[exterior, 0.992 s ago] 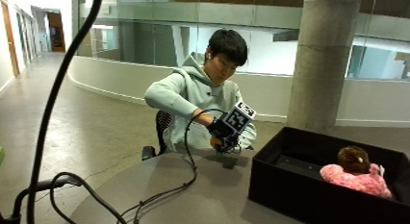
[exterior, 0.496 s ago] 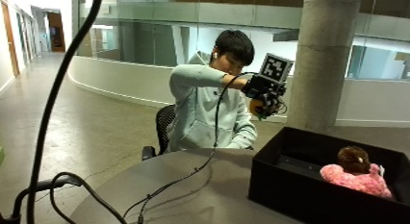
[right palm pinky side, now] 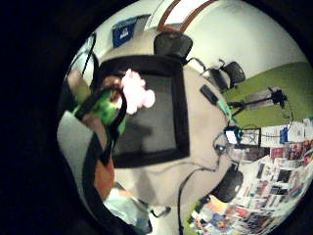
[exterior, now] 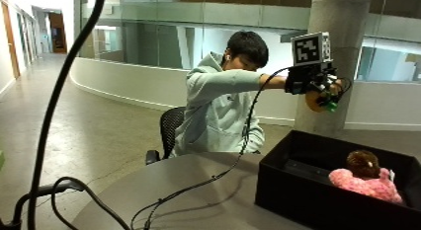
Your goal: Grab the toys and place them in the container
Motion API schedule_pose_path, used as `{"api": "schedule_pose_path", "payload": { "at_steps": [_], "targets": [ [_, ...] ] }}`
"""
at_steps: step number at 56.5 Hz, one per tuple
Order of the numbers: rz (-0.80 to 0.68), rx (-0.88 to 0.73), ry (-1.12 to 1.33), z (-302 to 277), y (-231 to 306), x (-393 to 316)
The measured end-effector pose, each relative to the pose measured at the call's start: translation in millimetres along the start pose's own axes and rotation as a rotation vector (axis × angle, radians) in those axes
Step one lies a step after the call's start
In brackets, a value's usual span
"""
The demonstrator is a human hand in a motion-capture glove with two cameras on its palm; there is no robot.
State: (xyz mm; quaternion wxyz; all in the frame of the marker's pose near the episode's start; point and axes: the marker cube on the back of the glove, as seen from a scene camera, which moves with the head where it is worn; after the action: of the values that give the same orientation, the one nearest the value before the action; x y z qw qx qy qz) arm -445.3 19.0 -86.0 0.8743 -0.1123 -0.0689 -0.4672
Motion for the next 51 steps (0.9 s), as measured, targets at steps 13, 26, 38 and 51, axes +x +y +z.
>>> {"api": "schedule_pose_path", "payload": {
  "at_steps": [13,26,38,51],
  "targets": [
    [0.040,0.262,-0.064,-19,-29,2],
    [-0.014,0.129,-0.141,-3,-43,5],
    [0.008,0.056,-0.255,13,-46,-9],
    [-0.005,0.052,-0.248,9,-41,-12]
  ]
}}
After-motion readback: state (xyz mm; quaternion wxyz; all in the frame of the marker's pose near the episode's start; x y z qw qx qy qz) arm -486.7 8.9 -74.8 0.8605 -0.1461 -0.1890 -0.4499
